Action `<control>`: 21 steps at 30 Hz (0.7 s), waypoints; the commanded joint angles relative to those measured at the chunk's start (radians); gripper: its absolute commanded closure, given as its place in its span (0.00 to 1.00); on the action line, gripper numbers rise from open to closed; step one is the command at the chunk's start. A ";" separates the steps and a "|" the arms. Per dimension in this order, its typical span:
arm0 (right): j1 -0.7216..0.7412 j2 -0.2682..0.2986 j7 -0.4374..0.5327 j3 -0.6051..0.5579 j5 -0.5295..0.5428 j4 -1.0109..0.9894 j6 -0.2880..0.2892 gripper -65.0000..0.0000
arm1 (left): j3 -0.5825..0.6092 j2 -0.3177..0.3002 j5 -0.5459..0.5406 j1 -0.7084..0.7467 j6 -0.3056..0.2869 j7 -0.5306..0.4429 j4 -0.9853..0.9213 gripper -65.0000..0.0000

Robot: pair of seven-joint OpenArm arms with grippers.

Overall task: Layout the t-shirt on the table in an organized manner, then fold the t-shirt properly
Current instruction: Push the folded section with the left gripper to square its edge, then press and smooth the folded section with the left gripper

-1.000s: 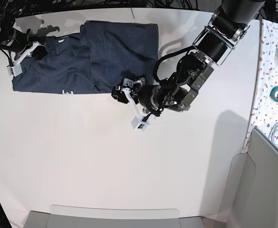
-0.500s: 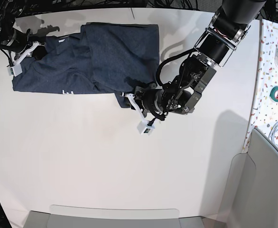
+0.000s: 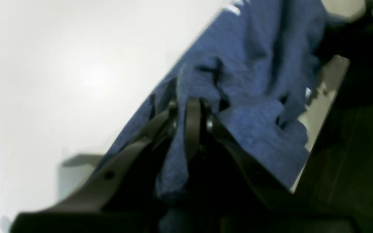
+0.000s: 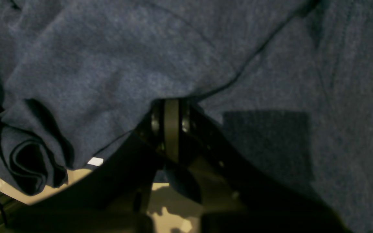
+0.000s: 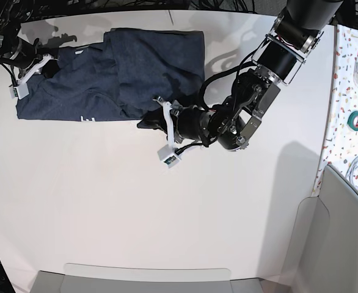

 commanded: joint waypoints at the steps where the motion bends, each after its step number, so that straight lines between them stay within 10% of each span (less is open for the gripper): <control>1: -0.002 0.008 -0.013 0.003 -0.025 0.006 0.003 0.99 | -0.001 0.004 -0.021 -0.025 -0.032 -0.010 0.017 1.00; 12: -0.001 0.008 -0.013 0.003 -0.025 0.006 0.003 0.99 | -0.007 0.002 -0.131 -0.033 -0.257 0.079 0.017 1.00; 21: -0.001 0.007 -0.013 0.003 -0.025 0.006 0.003 0.99 | -0.005 -0.010 -0.298 -0.036 -0.266 0.147 0.014 1.00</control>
